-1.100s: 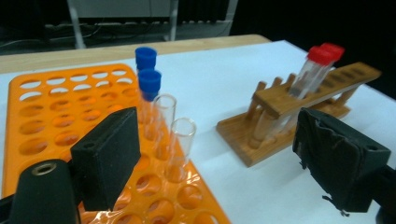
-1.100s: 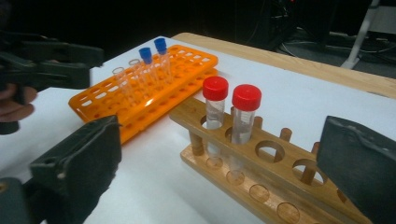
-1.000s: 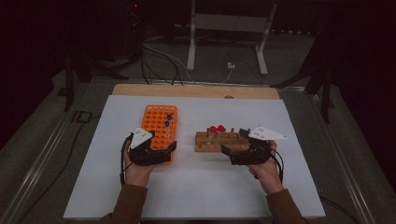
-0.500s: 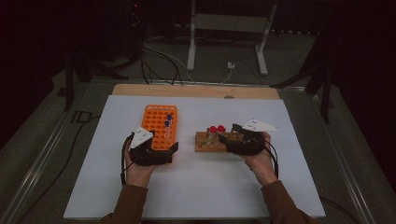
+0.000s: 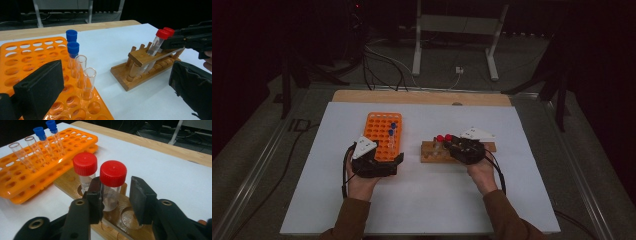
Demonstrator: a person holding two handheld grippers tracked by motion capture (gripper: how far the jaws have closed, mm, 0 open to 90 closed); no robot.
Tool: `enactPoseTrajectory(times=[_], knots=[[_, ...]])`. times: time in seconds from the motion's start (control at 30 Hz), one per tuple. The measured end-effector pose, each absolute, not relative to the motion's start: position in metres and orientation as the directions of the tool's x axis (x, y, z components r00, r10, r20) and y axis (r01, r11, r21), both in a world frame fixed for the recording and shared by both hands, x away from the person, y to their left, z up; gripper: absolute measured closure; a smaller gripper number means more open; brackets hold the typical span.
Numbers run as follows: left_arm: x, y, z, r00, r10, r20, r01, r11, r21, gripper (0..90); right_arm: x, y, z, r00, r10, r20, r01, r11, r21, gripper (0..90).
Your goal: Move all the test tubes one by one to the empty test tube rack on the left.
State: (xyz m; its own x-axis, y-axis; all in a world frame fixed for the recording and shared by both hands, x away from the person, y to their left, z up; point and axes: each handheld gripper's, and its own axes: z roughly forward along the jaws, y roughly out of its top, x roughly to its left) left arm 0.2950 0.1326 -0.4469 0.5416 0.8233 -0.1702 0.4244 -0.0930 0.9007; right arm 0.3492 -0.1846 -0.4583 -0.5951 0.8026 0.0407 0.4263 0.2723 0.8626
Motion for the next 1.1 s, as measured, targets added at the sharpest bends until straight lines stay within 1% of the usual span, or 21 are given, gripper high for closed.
enactPoseTrajectory(times=[0.13,0.2,0.3,0.63,1.1], knots=[[0.295,0.131,-0.448,0.543,0.822,-0.169,0.428,-0.098,0.898,0.6,0.35,-0.183,-0.459,-0.611,0.791,0.035,0.415,0.282,0.865,72.4],[0.295,0.131,-0.449,0.545,0.821,-0.169,0.43,-0.101,0.897,0.6,0.349,-0.182,-0.459,-0.619,0.784,0.032,0.408,0.287,0.867,74.4],[0.295,0.131,-0.449,0.547,0.82,-0.168,0.428,-0.102,0.898,0.6,0.346,-0.184,-0.456,-0.623,0.782,0.023,0.396,0.29,0.871,74.7],[0.295,0.129,-0.45,0.556,0.814,-0.167,0.426,-0.106,0.899,0.6,0.335,-0.194,-0.437,-0.623,0.781,0.043,0.347,0.226,0.91,74.9],[0.291,0.118,-0.445,0.594,0.794,-0.132,0.383,-0.134,0.914,0.7,0.323,-0.207,-0.413,-0.615,0.787,0.051,0.307,0.178,0.935,74.9]])
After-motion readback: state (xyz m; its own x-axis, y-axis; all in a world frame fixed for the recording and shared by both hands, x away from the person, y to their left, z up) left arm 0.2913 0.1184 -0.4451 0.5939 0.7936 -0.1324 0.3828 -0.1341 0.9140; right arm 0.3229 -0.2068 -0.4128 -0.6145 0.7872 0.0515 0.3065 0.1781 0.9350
